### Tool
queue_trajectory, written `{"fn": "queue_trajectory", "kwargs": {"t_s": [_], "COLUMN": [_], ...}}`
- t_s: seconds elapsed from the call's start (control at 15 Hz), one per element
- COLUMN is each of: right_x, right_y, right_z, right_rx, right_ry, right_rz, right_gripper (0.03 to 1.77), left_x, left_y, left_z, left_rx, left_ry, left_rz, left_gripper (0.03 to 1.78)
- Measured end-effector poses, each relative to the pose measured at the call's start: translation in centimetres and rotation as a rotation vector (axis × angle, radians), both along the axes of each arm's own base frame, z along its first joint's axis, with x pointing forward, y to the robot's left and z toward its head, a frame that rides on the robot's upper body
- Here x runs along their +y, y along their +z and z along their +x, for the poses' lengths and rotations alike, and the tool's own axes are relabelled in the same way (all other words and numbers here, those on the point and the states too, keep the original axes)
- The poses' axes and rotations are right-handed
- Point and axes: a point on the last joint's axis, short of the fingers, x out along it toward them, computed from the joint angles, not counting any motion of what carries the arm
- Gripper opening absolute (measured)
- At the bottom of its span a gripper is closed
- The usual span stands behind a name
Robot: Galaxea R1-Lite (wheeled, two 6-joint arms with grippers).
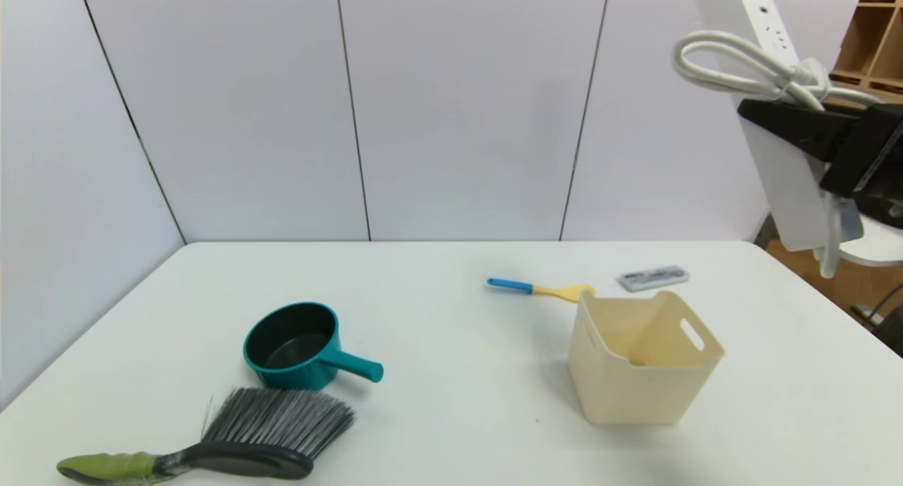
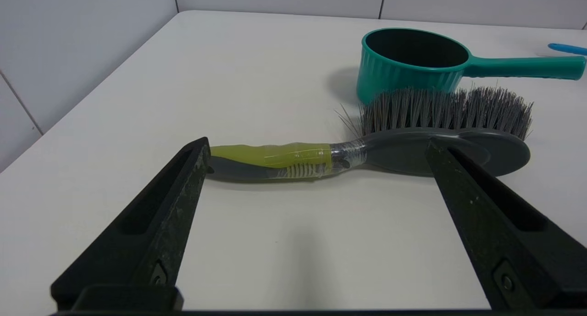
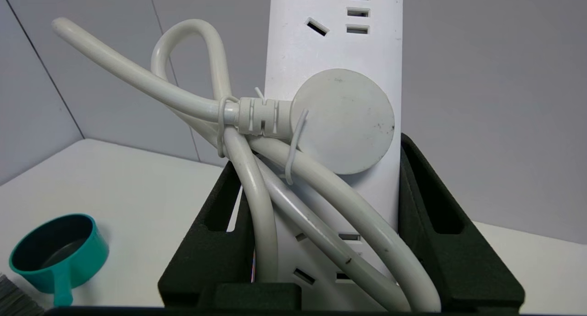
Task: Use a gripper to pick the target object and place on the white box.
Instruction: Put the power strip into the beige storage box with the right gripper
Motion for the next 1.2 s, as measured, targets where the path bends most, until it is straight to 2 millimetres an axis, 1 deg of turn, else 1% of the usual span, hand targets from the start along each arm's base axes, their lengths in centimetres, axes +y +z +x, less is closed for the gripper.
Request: {"fn": "queue_trajectory", "kwargs": {"t_s": [0.27, 0.53, 0.67, 0.87, 1.2], "right_x": [1.2, 2.1, 2.1, 1.6, 1.2], "right_y": [-1.7, -4.8, -6.1, -7.6, -8.4], "right_z": [1.7, 2.4, 2.2, 0.8, -0.8], "right_rx": [0.082, 0.206, 0.274, 0.381, 0.462], "right_ry": [0.031, 0.057, 0.060, 0.070, 0.084], "right_rz": [-0.019, -0.100, -0.148, -0.191, -0.232], "right_gripper": [0.85, 0.85, 0.85, 0.85, 0.85], "left_x": [0.0, 0.0, 0.0, 0.0, 0.0], "left_y": [0.0, 0.0, 0.0, 0.0, 0.0], "left_z": [0.0, 0.0, 0.0, 0.0, 0.0], "left_rx": [0.000, 0.000, 0.000, 0.000, 0.000], "left_ry": [0.000, 0.001, 0.000, 0.000, 0.000], "left_rz": [0.000, 0.000, 0.000, 0.000, 0.000], "left_gripper": [1.69, 1.69, 1.69, 1.69, 1.69]}}
